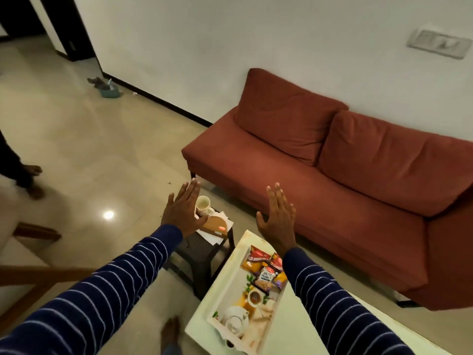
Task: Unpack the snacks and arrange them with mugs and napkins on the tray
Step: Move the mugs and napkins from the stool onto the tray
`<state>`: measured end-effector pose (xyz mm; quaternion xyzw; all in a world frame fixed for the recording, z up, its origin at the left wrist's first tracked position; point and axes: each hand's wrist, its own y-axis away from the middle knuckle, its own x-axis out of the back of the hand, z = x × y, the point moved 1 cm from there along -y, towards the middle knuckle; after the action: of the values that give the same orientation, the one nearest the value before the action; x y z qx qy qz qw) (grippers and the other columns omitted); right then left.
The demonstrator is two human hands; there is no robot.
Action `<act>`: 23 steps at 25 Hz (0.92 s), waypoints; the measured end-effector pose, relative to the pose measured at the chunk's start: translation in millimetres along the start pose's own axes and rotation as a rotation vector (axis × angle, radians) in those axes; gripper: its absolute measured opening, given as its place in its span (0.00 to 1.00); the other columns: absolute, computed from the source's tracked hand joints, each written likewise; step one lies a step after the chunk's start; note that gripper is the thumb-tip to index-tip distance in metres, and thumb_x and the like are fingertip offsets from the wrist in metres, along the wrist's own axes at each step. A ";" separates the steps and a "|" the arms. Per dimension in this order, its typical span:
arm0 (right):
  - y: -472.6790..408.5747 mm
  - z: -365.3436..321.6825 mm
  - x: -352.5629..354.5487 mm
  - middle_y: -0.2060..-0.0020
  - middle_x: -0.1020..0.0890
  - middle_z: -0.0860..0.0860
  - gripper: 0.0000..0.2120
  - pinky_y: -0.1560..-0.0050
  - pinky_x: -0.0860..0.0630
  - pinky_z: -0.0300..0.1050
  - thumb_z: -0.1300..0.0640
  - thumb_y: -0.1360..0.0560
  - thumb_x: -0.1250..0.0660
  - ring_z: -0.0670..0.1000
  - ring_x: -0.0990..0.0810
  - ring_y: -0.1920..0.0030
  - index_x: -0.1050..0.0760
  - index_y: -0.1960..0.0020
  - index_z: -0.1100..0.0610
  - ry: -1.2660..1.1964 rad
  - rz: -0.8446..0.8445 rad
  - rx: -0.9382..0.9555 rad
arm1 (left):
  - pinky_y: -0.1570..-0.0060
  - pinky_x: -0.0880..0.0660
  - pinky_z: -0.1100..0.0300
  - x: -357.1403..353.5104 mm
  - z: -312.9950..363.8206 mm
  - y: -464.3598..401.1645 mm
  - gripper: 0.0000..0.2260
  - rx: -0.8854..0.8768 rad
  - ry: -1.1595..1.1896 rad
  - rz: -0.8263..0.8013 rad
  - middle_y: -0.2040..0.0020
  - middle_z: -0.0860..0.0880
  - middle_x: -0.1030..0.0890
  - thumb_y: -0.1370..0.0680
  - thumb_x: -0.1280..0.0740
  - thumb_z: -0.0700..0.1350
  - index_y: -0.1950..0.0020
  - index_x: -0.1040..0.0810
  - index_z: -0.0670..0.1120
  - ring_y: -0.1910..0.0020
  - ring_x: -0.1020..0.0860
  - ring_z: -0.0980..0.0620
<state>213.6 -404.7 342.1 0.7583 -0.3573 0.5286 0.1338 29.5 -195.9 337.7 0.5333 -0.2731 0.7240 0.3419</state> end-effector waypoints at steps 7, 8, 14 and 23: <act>-75.7 -84.2 -176.6 0.29 0.27 0.54 0.25 0.28 0.36 0.49 0.57 0.23 0.33 0.55 0.30 0.29 0.31 0.27 0.55 -0.096 -0.306 -0.062 | 0.25 0.42 0.44 -68.9 -183.6 -61.7 0.49 0.164 0.175 -0.297 0.19 0.46 0.47 0.28 0.27 0.56 0.19 0.57 0.49 0.21 0.46 0.45; -82.5 -86.6 -201.4 0.32 0.24 0.55 0.23 0.30 0.34 0.49 0.60 0.23 0.33 0.57 0.28 0.32 0.28 0.29 0.57 -0.116 -0.347 -0.082 | 0.26 0.40 0.45 -86.7 -206.2 -69.5 0.50 0.193 0.234 -0.354 0.20 0.44 0.46 0.28 0.26 0.55 0.19 0.58 0.50 0.22 0.43 0.43; -114.5 -80.9 -322.8 0.49 0.16 0.61 0.09 0.52 0.37 0.18 0.65 0.25 0.32 0.50 0.21 0.57 0.18 0.46 0.64 -0.156 -0.442 -0.089 | 0.29 0.36 0.50 -200.9 -264.5 -124.2 0.51 0.236 0.479 -0.489 0.21 0.43 0.42 0.31 0.22 0.49 0.19 0.54 0.48 0.25 0.37 0.42; -163.6 -62.5 -441.4 0.48 0.16 0.52 0.11 0.49 0.27 0.44 0.59 0.22 0.33 0.49 0.22 0.51 0.19 0.41 0.59 -0.184 -0.526 -0.066 | 0.29 0.35 0.50 -305.7 -268.0 -198.8 0.51 0.133 0.510 -0.423 0.23 0.45 0.38 0.36 0.19 0.47 0.21 0.46 0.46 0.26 0.35 0.43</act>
<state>199.2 -75.7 -0.1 0.8650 -0.1759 0.3928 0.2579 89.3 68.1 -24.9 0.4010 -0.0144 0.7633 0.5062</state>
